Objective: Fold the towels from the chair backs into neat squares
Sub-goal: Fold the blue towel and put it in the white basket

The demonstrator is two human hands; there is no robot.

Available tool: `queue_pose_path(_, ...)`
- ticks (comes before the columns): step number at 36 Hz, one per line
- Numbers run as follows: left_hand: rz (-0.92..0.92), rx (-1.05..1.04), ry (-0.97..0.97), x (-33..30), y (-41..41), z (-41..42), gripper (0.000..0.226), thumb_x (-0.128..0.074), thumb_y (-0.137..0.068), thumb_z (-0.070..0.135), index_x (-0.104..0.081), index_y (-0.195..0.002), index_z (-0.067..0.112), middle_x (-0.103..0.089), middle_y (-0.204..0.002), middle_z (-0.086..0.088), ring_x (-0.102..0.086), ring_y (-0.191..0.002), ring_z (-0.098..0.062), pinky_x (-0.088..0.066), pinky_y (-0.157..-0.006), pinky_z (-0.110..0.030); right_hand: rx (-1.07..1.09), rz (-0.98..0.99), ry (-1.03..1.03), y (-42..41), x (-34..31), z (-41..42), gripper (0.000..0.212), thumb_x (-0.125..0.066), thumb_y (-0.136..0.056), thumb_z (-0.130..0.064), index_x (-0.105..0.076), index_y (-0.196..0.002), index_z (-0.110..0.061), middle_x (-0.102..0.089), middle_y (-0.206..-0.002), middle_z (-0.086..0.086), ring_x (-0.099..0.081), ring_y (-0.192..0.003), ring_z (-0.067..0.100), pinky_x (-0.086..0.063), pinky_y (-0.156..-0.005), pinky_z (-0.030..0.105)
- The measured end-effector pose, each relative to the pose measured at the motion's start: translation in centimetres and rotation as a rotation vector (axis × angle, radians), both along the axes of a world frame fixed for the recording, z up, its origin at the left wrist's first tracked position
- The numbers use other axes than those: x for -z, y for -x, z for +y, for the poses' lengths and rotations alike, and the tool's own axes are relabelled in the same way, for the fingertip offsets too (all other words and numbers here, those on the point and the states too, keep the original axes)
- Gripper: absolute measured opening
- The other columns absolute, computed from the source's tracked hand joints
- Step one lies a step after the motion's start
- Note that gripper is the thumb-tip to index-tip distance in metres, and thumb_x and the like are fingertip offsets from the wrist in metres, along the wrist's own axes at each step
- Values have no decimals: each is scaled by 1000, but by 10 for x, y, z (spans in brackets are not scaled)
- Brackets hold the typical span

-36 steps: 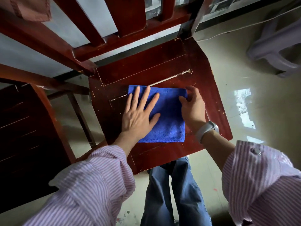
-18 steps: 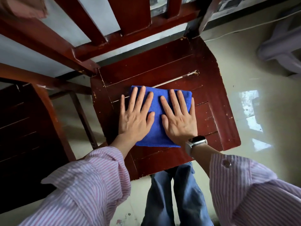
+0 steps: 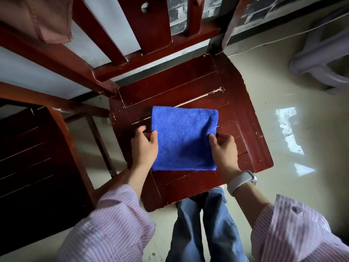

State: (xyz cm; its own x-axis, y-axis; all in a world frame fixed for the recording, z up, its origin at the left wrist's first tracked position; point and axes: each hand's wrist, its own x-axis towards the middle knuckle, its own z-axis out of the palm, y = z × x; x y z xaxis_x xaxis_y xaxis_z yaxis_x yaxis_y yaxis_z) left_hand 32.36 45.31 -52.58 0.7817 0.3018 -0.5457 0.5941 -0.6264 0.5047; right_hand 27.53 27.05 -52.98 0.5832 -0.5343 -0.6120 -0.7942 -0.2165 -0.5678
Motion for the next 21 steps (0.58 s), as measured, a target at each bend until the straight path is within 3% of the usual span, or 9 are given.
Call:
queue_pose_path(2,70,-49,68,-1,-8,0,31,-57,-88,23,-55,-114,7,-66,-99,-9,-59,-100,-28,-48,-88,-36,-3,-7,-56,-4,-2,1,33,-54,-86,-33,-44,-61,-14,-36,-51,-4,-33,-55,16,-27,-54,32)
queue_pose_path(4,133,-82,172,-3,-15,1,3,-58,-87,17,-60,-89,15,-62,-79,-2,-59,-82,-21,-48,-68,-24,22,8,-128,-6,-5,2,36,-54,-88,-30,-43,-58,-14,-35,-52,-3,-30,-52,13,-26,-51,30)
queue_pose_path(6,197,-96,278,-7,-19,2,7,-57,-88,13,-61,-83,15,-59,-74,1,-55,-68,-12,-41,-53,-14,49,15,-186,-6,-8,2,31,-56,-87,-29,-49,-64,-10,-37,-56,-2,-31,-55,13,-27,-52,30)
queue_pose_path(8,257,-91,334,-9,-19,4,11,-55,-89,11,-60,-79,13,-60,-77,-1,-53,-61,-4,-39,-48,-10,58,-16,-194,-5,-10,2,24,-59,-87,-24,-58,-78,-1,-40,-59,0,-36,-59,15,-31,-55,29)
queue_pose_path(10,282,-128,412,-13,-18,4,7,-54,-90,10,-60,-88,11,-63,-88,-6,-56,-69,-9,-43,-56,-16,64,-43,-178,-3,-11,2,20,-58,-88,-19,-60,-93,0,-46,-64,-1,-43,-67,16,-32,-56,27)
queue_pose_path(12,294,-179,509,-19,-16,3,16,-54,-90,8,-60,-105,7,-64,-99,-8,-59,-78,-14,-46,-67,-22,75,-56,-164,0,-14,0,21,-57,-89,-17,-57,-103,-2,-48,-70,-4,-46,-73,16,-32,-57,23)
queue_pose_path(15,292,-142,582,-28,-9,-1,22,-54,-90,8,-58,-111,9,-65,-96,-2,-61,-84,-13,-48,-72,-19,82,-75,-159,5,-20,-5,24,-56,-89,-15,-56,-109,-3,-51,-76,-2,-47,-75,15,-36,-64,21)
queue_pose_path(18,174,-52,488,-37,-1,-10,23,-55,-90,11,-54,-113,7,-63,-100,-2,-60,-96,-19,-47,-74,-19,104,-109,-178,10,-31,-15,26,-56,-89,-15,-54,-114,-7,-54,-89,4,-50,-82,17,-41,-72,26)
queue_pose_path(21,-81,71,313,-58,12,-29,35,-53,-90,12,-47,-124,9,-56,-109,2,-55,-104,-16,-40,-81,-19,121,-139,-201,19,-51,-29,27,-54,-90,-20,-51,-116,-17,-54,-87,0,-53,-85,18,-47,-81,34)
